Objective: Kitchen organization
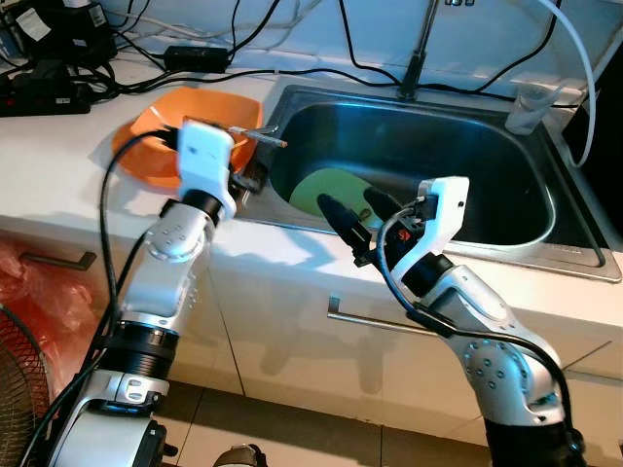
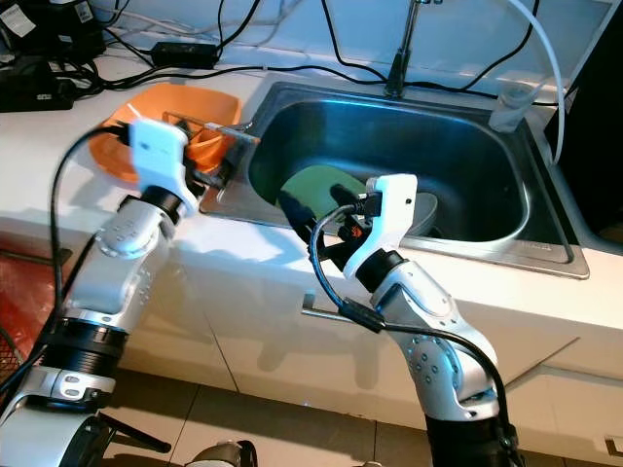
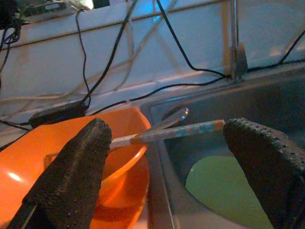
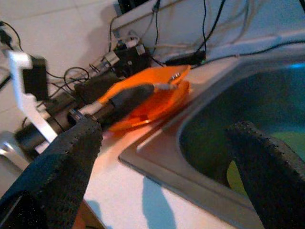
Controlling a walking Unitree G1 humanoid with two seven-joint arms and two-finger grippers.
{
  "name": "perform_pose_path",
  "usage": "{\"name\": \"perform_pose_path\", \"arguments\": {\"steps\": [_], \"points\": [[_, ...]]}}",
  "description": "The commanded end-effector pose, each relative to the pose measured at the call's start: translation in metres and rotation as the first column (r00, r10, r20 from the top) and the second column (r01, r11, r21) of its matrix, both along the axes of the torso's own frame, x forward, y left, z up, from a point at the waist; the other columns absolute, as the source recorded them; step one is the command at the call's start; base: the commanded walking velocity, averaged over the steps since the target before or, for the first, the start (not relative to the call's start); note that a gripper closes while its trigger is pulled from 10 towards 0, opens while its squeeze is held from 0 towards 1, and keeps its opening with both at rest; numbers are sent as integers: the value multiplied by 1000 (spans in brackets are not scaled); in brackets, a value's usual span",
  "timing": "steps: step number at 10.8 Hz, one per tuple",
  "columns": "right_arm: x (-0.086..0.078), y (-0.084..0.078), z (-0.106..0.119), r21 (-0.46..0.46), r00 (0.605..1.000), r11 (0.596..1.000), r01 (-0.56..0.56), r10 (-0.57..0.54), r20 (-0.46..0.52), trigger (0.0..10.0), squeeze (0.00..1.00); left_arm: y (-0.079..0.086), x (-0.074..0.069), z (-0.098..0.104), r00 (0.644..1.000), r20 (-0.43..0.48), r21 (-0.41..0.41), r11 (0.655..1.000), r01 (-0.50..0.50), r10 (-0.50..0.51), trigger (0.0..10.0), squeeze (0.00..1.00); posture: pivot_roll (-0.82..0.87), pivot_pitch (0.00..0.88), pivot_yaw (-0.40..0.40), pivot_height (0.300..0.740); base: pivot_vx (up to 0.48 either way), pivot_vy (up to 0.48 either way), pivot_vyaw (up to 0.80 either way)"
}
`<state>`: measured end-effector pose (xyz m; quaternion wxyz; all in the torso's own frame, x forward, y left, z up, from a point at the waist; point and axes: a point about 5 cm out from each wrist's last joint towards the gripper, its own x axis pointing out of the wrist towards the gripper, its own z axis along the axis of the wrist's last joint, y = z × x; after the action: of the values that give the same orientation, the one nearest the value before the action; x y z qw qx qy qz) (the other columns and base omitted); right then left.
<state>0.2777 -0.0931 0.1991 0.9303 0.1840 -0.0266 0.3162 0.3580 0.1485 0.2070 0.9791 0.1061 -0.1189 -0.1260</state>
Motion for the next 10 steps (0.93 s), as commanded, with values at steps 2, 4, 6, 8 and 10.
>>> {"name": "perform_pose_path", "arguments": {"steps": [2, 4, 6, 8, 10], "points": [[0, -11, 5, -95, 991, 987, 126, -122, 54, 10000, 1000, 0, 4, 1, 1000, 17, 18, 1000, -13, 13, 10000, 1000, -64, 72, 15, 740, 0, 0, 0], [3, -29, 6, -162, 965, 952, 259, -248, 88, 10000, 1000, -4, 5, -3, 1000, 8, -16, 1000, -19, 19, 10000, 0, -90, 78, 14, 740, 0, 0, -228], [7, -43, 9, -178, 944, 928, 328, -314, 102, 10000, 1000, -7, 5, -6, 999, -3, -92, 995, -33, 33, 10000, 0, -96, 81, 3, 740, 0, 0, -775], [17, -60, 12, -224, 925, 899, 376, -351, 146, 10000, 953, -8, 4, -9, 999, -7, -129, 991, -47, 46, 10000, 0, -90, 81, 4, 740, 0, 0, -381], [21, -69, 13, -268, 925, 887, 375, -340, 169, 10000, 737, -4, 6, -6, 997, 8, -112, 990, -81, 82, 10000, 0, -89, 78, 14, 740, 0, 0, 0]]}}
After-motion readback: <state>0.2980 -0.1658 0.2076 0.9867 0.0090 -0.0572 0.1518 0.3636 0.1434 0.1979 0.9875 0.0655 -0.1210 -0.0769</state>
